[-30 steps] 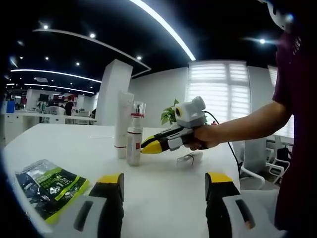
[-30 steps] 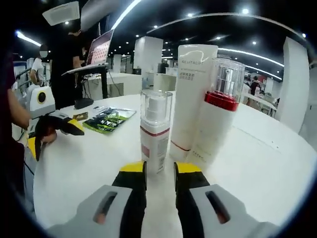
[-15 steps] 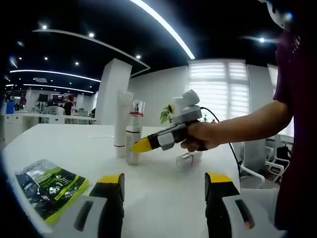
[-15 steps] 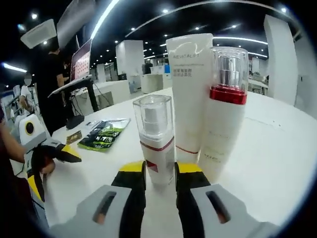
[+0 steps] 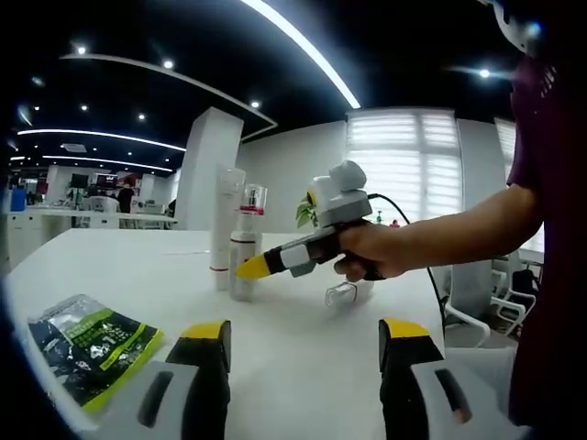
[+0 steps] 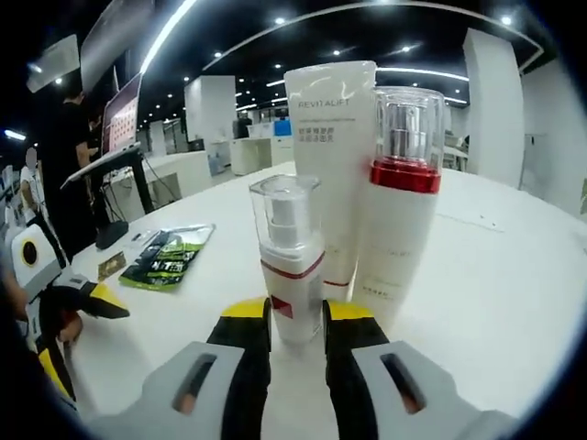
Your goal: Arrange the skincare products in the storage area until every visible bottle or jar stands upright without overlapping.
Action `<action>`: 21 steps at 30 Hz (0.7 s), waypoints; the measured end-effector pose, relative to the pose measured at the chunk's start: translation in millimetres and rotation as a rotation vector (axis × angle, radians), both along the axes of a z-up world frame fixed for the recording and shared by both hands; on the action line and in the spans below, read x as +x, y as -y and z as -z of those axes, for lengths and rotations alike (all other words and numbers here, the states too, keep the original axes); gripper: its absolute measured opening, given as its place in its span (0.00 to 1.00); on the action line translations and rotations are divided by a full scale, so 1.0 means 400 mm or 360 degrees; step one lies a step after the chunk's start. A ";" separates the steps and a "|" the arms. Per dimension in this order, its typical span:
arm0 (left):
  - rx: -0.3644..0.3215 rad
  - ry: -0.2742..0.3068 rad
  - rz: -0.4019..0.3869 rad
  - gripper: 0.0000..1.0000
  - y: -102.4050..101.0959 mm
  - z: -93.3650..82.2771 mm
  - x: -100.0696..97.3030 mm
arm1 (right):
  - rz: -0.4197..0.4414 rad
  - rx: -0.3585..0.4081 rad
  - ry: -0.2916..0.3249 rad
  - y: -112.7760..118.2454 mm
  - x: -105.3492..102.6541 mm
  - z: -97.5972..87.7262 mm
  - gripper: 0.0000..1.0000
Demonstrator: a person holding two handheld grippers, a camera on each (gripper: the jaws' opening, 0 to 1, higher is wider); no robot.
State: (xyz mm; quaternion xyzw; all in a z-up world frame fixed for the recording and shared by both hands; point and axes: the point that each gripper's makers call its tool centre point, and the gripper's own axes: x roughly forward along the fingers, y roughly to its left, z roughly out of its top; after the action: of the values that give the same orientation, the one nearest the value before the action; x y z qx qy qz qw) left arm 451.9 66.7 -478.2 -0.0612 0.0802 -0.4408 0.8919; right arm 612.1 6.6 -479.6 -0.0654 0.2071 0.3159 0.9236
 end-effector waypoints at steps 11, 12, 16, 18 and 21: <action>-0.0001 -0.0003 -0.0003 0.67 -0.001 0.000 -0.001 | 0.0041 -0.0020 0.0009 -0.009 0.016 0.015 0.20; 0.0000 -0.0003 -0.0003 0.67 -0.001 0.000 -0.001 | 0.0042 -0.0026 0.0009 -0.008 0.015 0.016 0.19; 0.0002 -0.0004 -0.0001 0.67 0.000 0.000 -0.001 | 0.0048 -0.0053 0.0011 0.000 0.018 0.023 0.17; 0.0001 -0.0006 0.0002 0.67 0.001 0.000 -0.002 | 0.0058 -0.0052 0.0002 0.004 0.018 0.028 0.17; 0.0004 -0.0003 -0.0001 0.67 0.001 0.000 -0.002 | 0.0059 -0.0056 -0.0006 0.004 0.015 0.030 0.17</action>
State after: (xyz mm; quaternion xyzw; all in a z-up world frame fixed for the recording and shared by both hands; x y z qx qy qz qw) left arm 451.2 66.3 -478.1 -0.0604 0.0816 -0.4404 0.8921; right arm 618.1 5.1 -491.7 -0.0771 0.2155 0.2952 0.9276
